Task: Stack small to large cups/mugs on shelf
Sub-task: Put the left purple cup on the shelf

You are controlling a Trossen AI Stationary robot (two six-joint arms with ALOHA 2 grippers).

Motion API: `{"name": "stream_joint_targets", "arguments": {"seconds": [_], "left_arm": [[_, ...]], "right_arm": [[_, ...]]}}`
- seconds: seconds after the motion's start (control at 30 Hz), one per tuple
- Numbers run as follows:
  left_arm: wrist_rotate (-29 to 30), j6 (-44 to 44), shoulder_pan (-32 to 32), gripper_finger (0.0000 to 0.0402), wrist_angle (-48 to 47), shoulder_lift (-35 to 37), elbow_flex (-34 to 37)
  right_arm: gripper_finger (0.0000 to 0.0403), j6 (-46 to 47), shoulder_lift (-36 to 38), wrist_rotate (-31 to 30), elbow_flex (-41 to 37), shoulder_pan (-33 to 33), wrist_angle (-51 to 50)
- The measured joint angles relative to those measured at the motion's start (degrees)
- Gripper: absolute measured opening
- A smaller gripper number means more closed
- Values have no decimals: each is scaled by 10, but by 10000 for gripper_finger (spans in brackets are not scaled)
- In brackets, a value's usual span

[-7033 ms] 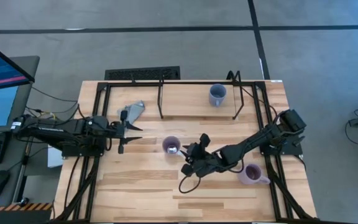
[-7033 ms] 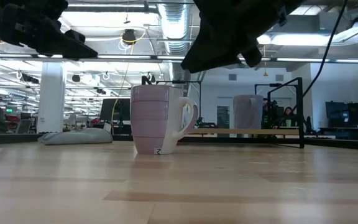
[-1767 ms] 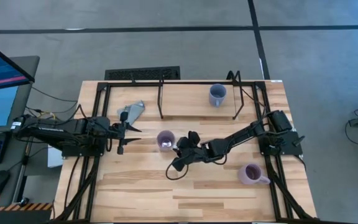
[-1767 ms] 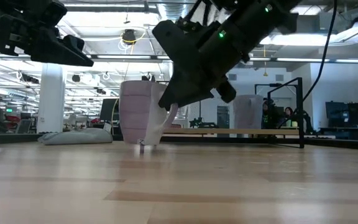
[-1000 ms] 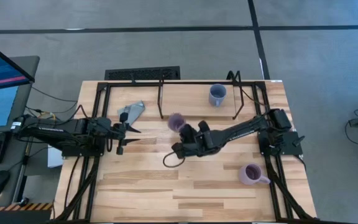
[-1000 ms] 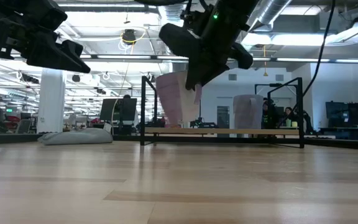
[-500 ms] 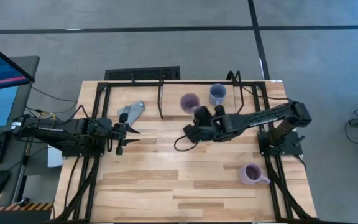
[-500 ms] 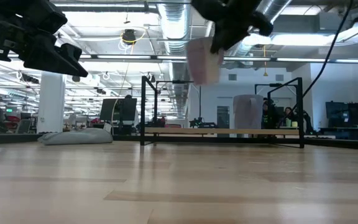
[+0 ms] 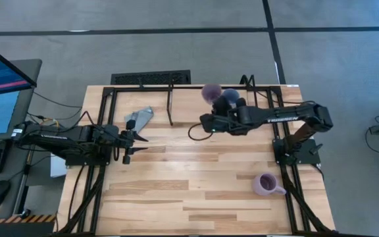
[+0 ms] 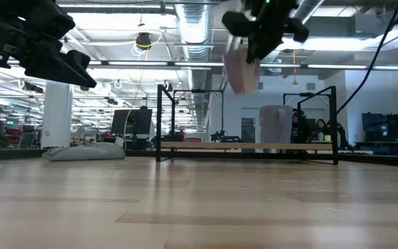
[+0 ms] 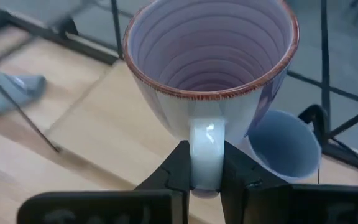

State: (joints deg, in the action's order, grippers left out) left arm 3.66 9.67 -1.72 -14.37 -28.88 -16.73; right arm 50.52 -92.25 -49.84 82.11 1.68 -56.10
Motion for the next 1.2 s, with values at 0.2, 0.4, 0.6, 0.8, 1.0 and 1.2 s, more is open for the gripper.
{"name": "stream_joint_targets", "arguments": {"seconds": [0.2, 0.4, 0.6, 0.8, 1.0, 1.2], "left_arm": [[0, -12, 0, 139, -2, 0, 0], [-2, -22, 0, 139, -9, 0, 0], [-1, -25, 0, 139, -16, 0, 0], [-2, -28, 0, 139, -16, 0, 0], [-2, -30, 0, 139, -16, 0, 0], [-2, -33, 0, 139, -16, 0, 0]], "right_arm": [[66, -58, -22, 39, 0, -33, 57], [66, -104, -34, 76, 1, -70, 112], [66, -123, -48, 96, 0, -93, 115], [66, -151, -46, 115, 0, -119, 120], [66, -174, -41, 130, 0, -148, 119], [66, -216, -44, 175, 0, -162, 208]]}}
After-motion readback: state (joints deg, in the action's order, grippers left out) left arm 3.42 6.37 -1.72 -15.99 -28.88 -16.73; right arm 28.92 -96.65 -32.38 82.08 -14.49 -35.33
